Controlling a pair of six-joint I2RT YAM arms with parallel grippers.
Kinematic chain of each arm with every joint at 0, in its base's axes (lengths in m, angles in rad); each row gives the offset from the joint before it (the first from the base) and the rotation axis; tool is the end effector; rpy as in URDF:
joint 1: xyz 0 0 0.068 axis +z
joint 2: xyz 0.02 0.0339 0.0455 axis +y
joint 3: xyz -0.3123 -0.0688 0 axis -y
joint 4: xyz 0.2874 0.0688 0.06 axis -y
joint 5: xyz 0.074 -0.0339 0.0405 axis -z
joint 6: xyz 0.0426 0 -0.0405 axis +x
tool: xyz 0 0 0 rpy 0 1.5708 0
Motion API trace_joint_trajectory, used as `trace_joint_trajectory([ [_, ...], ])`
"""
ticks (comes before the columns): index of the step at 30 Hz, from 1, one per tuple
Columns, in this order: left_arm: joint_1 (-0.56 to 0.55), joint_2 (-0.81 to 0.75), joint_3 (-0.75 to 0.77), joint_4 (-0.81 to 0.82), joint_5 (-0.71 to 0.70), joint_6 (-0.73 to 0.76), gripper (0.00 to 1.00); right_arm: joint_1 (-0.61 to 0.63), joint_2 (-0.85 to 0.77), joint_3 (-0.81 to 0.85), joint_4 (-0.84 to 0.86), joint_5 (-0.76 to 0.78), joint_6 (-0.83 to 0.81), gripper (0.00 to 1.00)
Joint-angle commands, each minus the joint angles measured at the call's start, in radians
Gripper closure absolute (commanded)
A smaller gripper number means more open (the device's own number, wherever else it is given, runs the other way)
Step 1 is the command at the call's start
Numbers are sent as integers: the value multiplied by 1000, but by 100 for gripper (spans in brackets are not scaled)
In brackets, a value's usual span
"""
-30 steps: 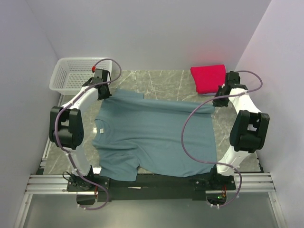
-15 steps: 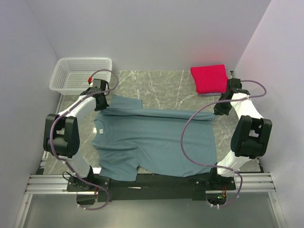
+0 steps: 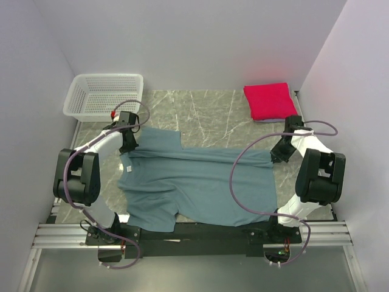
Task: Fold and stack the t-shirts
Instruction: Fold the tshirt
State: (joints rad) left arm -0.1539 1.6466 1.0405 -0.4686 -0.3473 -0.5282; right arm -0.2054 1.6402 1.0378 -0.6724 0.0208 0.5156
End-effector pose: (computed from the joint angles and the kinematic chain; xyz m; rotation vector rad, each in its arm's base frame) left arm 0.3662 -0.0421 0.2102 -0.5869 2.4893 0.2059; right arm 0.3390 -0.0715 0.2001 1.0079 2.6613 0.0363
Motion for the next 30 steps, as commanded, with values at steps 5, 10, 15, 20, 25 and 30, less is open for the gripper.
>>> trace_joint_trajectory([
  [5,14,-8,-23,8,-88,-23,99,-17,-40,-53,83,88,41,100],
  [10,14,-10,-23,-25,-110,-53,99,-15,-68,-90,94,80,44,96],
  [15,14,-71,-43,-36,-102,-79,89,-8,-147,-143,97,70,47,81],
  [20,14,-128,-56,-70,-55,-107,57,32,-244,-194,68,97,35,62],
  [25,13,-226,-43,-136,-65,-127,39,90,-404,-235,104,79,-18,52],
  [30,-19,-231,48,-145,-32,-116,28,147,-400,-216,195,-80,-25,50],
])
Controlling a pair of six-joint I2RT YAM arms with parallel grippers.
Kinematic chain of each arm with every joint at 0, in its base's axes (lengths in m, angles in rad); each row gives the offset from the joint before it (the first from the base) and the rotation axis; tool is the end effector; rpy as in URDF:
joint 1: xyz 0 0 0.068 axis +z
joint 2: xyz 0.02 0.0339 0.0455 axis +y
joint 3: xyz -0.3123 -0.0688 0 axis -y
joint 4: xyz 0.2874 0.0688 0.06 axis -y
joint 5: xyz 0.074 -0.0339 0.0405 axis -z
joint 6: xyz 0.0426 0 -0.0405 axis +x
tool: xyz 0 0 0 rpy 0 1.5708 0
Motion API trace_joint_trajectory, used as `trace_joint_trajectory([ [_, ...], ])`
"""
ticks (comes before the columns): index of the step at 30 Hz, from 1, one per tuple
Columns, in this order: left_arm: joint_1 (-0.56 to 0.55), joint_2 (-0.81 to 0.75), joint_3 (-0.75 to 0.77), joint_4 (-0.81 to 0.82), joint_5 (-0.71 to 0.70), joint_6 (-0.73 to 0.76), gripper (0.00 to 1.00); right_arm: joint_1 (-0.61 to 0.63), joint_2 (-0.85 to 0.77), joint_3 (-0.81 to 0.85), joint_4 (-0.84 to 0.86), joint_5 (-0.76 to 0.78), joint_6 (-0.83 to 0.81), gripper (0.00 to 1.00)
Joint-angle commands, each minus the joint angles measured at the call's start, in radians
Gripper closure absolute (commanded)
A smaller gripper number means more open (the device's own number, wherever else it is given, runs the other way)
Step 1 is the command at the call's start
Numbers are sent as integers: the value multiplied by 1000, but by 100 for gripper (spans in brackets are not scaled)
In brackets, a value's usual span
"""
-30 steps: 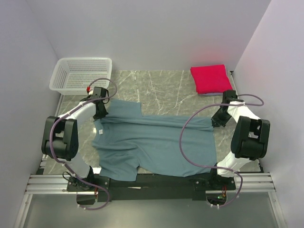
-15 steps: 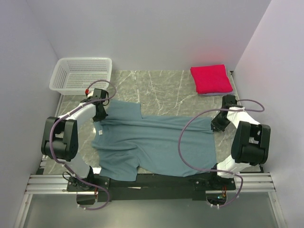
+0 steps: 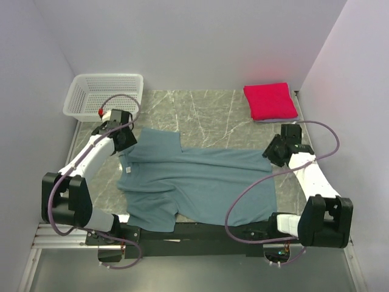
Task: Fold and stack the t-shirts
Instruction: Fold the tshirt
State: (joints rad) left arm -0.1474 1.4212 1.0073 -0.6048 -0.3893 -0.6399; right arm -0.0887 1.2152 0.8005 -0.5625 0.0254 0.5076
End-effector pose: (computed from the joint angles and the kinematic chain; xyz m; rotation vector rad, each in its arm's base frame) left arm 0.3191 -0.0310 0.2651 -0.7398 2.3744 0.1823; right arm 0.2626 -0.0244 0.2487 0.7594 2.4372 0.1306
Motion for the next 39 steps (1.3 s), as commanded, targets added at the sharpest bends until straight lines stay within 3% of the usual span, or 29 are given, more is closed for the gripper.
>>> trace_joint_trajectory([
  [1,-58,7,99,0,23,-4,29,40,49,32,102,-105,-15,51],
  [4,-110,91,168,19,67,-14,38,72,139,72,139,-107,2,51],
  [9,-162,263,249,40,122,-32,43,84,274,100,187,-154,43,51],
  [17,-176,398,240,49,145,-75,51,84,406,94,222,-165,55,52],
  [27,-149,568,298,56,184,-103,57,80,535,169,222,-142,45,57],
  [32,-141,656,436,37,202,-104,58,32,598,290,158,-88,25,55],
  [39,-141,569,462,46,222,-124,51,24,600,410,147,-126,-9,55],
])
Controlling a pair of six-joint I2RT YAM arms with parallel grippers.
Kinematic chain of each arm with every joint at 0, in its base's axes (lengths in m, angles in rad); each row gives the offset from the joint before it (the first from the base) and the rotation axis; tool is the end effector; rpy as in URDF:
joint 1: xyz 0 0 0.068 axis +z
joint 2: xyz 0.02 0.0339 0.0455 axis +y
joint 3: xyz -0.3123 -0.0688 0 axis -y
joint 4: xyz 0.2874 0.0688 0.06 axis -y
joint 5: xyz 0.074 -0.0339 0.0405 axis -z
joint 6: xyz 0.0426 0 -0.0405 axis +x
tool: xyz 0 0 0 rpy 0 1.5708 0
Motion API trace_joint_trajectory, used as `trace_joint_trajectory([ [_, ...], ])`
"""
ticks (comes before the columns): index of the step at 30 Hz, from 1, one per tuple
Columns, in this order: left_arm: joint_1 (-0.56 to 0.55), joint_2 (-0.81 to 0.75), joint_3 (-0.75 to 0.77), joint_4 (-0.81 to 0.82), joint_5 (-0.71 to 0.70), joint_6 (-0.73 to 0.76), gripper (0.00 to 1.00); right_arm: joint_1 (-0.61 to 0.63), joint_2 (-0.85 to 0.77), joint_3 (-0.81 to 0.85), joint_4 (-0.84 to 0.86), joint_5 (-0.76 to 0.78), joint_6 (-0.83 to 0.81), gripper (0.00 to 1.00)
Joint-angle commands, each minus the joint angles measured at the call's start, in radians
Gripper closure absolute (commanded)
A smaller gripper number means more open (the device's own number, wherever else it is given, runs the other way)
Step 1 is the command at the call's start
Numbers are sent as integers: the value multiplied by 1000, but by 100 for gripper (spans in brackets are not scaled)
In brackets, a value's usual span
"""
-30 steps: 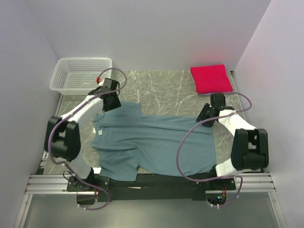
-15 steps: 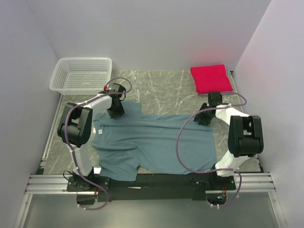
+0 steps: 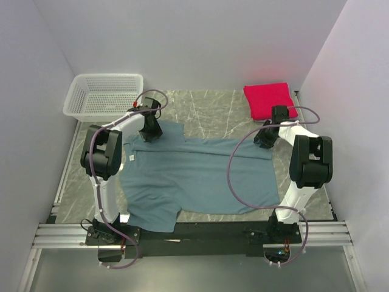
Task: Fold and stack the t-shirts
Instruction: Fold the tshirt
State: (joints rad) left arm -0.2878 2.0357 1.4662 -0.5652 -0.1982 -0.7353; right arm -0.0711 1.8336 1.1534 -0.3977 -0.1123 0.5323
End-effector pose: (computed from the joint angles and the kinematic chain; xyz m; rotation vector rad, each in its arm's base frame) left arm 0.4658 -0.1291 0.1833 -0.6488 2.5864 -0.0580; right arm 0.4166 -0.0249 0.1785 0.7577 2.5619 0.2998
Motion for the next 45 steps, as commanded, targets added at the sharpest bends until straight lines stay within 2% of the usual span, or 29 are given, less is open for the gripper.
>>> trace_joint_trajectory([
  [1,4,-67,2,11,1,-23,48,16,-33,69,-7,0,-40,55],
  [7,15,-123,35,83,-193,118,34,161,-86,112,117,-108,-32,55],
  [11,15,-85,34,180,-273,247,34,287,-15,192,183,-119,-28,55],
  [16,29,-51,16,323,-236,347,36,424,117,331,241,-124,-22,55],
  [21,44,17,62,381,-170,404,37,484,269,456,261,-153,14,55],
  [31,62,127,147,326,-107,395,38,544,481,675,260,-207,80,55],
  [45,61,93,108,286,-47,353,37,573,619,755,277,-233,232,55],
])
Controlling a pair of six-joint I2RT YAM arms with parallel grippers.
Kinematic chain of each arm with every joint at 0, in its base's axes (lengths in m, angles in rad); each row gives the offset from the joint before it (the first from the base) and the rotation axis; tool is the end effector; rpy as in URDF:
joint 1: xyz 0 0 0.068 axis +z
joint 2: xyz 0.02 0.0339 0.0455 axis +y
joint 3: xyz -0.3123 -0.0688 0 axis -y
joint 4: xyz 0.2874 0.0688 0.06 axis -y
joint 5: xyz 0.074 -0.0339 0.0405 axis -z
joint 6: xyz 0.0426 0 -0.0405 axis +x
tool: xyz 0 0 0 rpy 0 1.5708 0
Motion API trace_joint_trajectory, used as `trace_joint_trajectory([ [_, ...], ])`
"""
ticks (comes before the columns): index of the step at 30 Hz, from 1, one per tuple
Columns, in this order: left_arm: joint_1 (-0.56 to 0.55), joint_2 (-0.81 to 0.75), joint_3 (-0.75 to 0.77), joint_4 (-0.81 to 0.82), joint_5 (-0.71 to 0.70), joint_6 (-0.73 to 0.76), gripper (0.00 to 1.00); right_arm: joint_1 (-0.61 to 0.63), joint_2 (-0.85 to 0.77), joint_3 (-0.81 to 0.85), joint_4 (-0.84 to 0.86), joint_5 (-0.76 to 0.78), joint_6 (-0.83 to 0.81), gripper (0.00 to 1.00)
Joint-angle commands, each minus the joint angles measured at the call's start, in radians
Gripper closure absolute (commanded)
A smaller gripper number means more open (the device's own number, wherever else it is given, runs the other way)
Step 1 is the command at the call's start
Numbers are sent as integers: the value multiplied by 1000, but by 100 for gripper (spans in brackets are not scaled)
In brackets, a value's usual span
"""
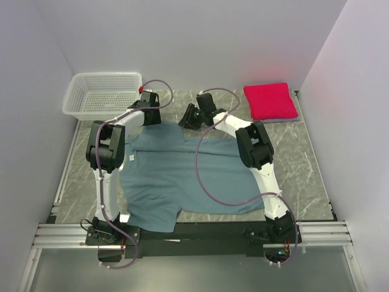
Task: Fold and stack the t-shirts
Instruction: Fold the tshirt
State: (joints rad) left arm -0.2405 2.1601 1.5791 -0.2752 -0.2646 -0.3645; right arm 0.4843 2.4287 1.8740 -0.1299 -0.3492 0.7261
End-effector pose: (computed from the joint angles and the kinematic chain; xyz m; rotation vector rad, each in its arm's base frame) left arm 0.5292 -0.1183 0.1786 -0.2661 2.3732 0.0377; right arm 0.5423 0.3018 0.1453 0.0905 2.4192 1.0013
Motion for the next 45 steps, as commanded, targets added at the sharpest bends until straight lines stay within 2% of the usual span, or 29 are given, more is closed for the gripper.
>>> trace_joint_trajectory([
  [1,13,-26,4,-10,16,-16,37,19,29,36,7,6,47,55],
  [7,13,-37,-10,-22,21,-33,37,30,53,48,18,-1,62,57],
  [9,13,-45,-19,-28,27,-45,37,30,56,57,13,1,64,64],
  [10,13,-54,-19,-33,31,-50,37,30,59,60,13,-2,64,73],
  [12,13,-66,-16,-50,36,-69,37,30,58,57,22,-7,62,85],
  [13,13,-87,-18,-61,38,-76,37,28,53,53,32,-17,58,97],
  [14,13,-100,-18,-65,39,-82,37,30,49,45,44,-28,58,100],
  [21,14,-235,-34,-159,13,-181,38,31,-78,-68,199,-187,3,100],
  [27,13,-440,-128,-214,-18,-258,39,59,-210,-171,246,-330,-66,100],
  [35,14,-673,-306,-249,-30,-323,39,146,-338,-308,167,-407,-215,100],
  [41,15,-836,-430,-289,-51,-367,39,232,-407,-413,54,-415,-368,100],
  [45,14,-945,-551,-298,-45,-415,40,304,-428,-453,-46,-361,-516,100],
])
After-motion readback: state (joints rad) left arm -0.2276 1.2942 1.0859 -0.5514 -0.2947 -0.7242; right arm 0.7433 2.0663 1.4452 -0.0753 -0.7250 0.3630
